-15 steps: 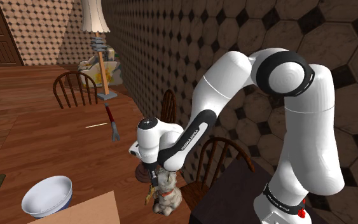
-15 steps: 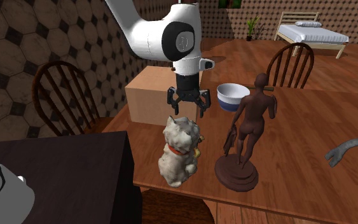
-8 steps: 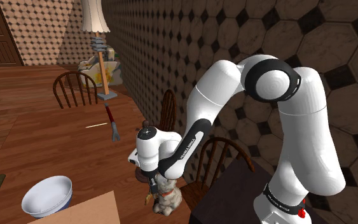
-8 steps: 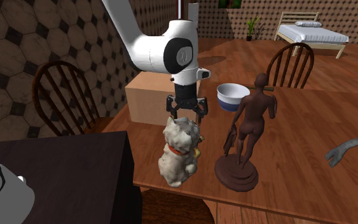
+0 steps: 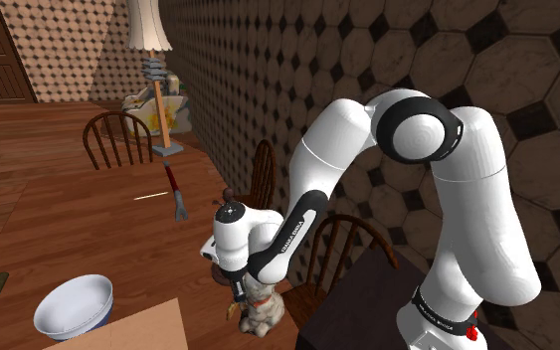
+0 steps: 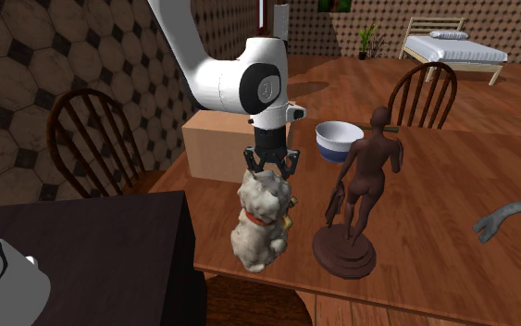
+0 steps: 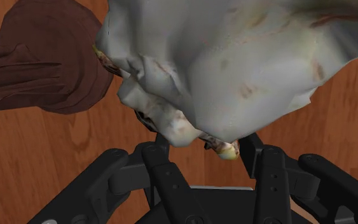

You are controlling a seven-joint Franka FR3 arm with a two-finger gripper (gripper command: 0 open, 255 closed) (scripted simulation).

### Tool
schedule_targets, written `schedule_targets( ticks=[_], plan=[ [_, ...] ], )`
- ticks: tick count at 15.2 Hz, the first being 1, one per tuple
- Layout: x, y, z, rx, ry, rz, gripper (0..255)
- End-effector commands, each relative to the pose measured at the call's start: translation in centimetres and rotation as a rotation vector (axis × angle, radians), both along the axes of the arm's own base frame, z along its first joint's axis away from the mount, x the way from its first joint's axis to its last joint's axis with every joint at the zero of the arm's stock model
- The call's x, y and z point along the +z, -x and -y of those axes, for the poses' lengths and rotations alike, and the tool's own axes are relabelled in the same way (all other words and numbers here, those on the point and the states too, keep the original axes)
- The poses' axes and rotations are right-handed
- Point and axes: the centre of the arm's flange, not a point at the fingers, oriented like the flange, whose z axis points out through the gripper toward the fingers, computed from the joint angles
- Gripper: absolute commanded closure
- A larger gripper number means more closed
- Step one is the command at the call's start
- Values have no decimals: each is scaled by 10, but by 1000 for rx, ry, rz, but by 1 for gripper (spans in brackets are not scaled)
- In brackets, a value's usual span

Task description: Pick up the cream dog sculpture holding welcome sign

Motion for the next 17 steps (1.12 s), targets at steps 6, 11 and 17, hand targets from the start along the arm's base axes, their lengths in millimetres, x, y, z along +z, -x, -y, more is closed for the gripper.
schedule_targets(
  ticks=[6, 11, 17],
  plan=[
    [5, 0, 0, -1, 1, -1, 255],
    [31, 0, 0, -1, 1, -1, 255],
    [63, 0, 0, -1, 1, -1, 255]
  ],
)
